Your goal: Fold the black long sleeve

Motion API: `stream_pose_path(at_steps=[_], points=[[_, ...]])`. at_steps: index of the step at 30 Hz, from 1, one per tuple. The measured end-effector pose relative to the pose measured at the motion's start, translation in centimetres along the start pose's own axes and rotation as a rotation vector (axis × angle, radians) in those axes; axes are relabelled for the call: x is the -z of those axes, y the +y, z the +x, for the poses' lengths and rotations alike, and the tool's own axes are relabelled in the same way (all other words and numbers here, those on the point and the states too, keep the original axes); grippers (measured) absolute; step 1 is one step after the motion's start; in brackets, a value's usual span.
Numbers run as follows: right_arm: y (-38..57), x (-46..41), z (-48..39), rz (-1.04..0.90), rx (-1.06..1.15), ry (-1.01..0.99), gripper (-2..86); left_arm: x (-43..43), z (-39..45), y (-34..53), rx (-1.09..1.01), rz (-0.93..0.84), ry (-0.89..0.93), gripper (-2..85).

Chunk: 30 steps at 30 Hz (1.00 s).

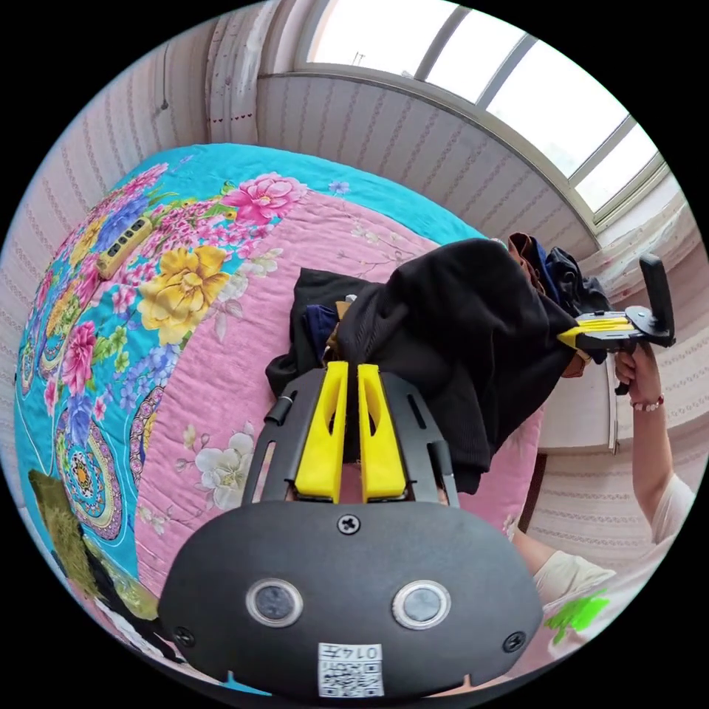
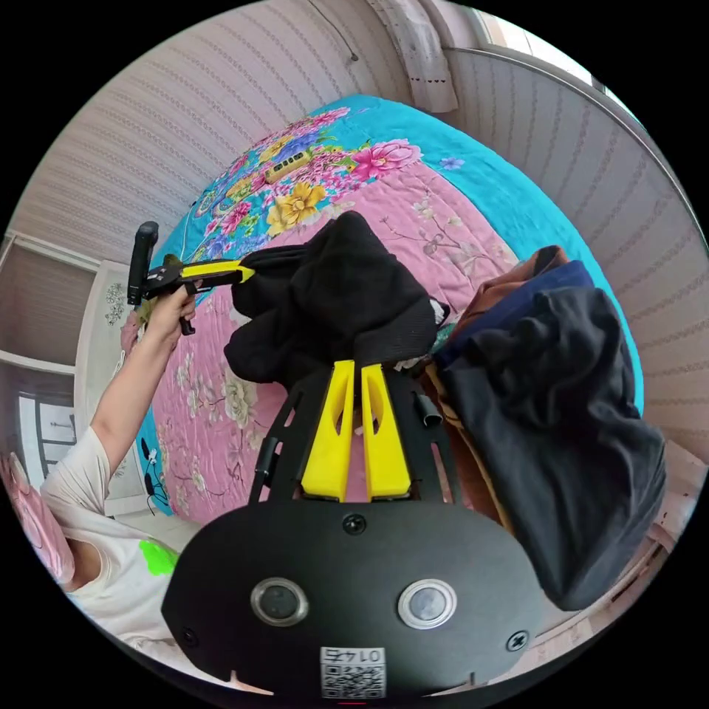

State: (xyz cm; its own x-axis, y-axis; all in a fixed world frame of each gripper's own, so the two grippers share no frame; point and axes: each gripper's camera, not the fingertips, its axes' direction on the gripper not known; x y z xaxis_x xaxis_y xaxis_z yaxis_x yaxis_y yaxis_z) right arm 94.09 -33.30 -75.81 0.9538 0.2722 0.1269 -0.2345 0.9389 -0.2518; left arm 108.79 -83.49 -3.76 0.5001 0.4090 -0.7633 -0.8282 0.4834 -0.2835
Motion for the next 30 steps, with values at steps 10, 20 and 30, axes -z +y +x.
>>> stream_pose_path(at_steps=[10,20,30], points=[[-4.0,-2.9,3.0,-0.401,0.021,0.18,2.0,-3.1,-2.6,-1.7,0.13,-0.171,-0.015,3.2],[-2.6,0.9,4.3,-0.217,-0.019,-0.04,8.6,2.6,-4.9,-2.3,0.193,0.002,0.008,12.7],[-5.0,0.1,0.4,-0.091,0.069,-0.034,8.8,3.3,-1.6,-7.9,0.035,0.008,0.008,11.5]])
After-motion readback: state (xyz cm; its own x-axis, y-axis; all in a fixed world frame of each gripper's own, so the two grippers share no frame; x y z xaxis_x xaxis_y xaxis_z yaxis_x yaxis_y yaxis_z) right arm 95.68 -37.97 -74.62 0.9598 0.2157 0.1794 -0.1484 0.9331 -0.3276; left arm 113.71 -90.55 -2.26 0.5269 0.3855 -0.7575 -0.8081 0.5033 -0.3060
